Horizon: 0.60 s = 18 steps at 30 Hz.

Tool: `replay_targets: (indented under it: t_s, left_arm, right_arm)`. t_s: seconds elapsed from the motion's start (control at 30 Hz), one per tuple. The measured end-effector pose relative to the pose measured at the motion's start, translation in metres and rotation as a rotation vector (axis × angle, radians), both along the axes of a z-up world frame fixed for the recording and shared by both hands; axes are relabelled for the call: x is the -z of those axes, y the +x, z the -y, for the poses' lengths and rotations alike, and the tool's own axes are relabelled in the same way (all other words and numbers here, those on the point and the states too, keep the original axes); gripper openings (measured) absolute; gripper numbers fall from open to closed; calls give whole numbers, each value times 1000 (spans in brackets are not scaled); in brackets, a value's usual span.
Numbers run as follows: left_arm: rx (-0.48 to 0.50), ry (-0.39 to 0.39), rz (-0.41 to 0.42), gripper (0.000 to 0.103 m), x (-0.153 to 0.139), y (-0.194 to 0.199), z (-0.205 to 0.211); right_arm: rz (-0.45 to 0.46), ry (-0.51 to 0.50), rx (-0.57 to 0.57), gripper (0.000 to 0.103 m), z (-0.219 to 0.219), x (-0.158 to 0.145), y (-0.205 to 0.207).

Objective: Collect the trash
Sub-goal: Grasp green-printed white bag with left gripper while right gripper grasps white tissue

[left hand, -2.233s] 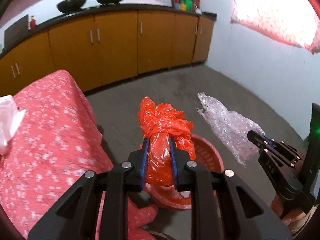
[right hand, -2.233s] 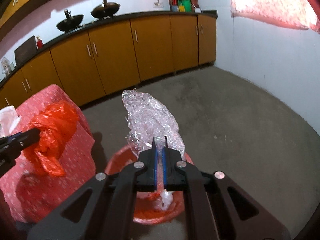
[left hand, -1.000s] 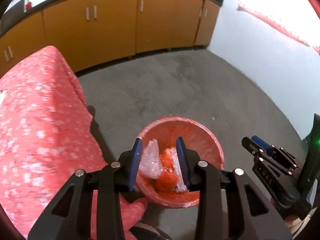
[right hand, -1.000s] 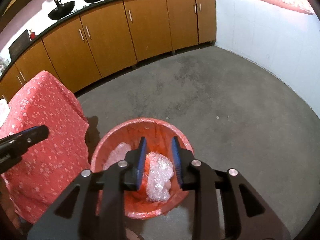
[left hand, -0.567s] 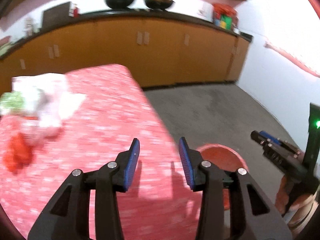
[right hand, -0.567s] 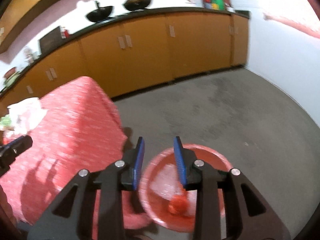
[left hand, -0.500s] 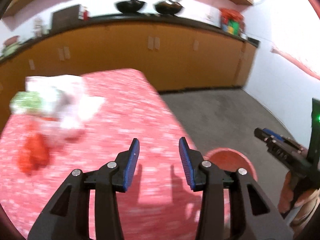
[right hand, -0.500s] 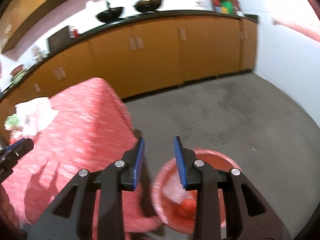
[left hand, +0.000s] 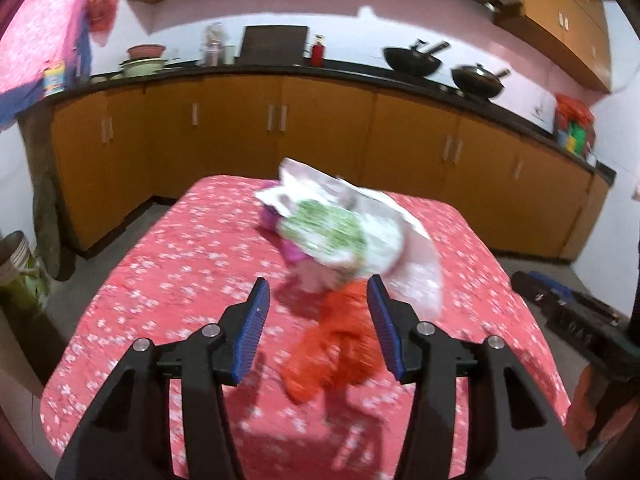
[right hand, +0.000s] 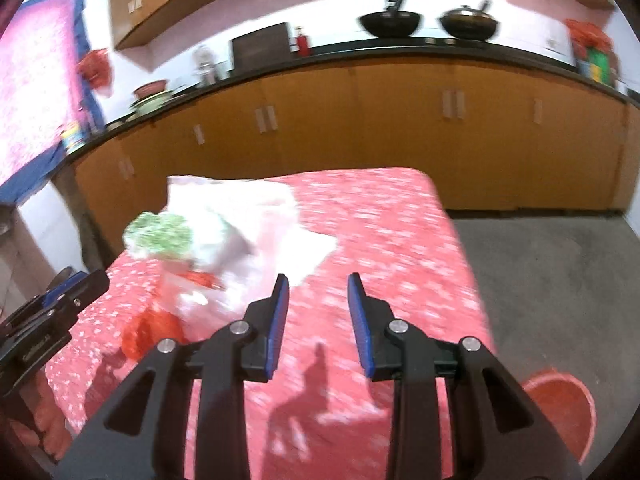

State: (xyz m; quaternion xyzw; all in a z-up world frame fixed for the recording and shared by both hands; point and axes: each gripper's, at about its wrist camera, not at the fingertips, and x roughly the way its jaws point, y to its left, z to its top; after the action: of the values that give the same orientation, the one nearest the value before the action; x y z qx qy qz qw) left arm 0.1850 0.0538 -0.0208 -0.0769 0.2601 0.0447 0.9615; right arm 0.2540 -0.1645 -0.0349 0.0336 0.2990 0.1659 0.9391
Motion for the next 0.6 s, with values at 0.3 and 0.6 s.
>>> replay_targets:
  t_s: [0.3,0.6]
  left_arm:
    - [-15,-7,34,59,7,13,-22]
    - [-11,-48,65,66,6,26,-25]
  right_arm:
    - [-10,-42,-30,31,-53,11,36]
    - [-13,-76,15,4,-63,21,62]
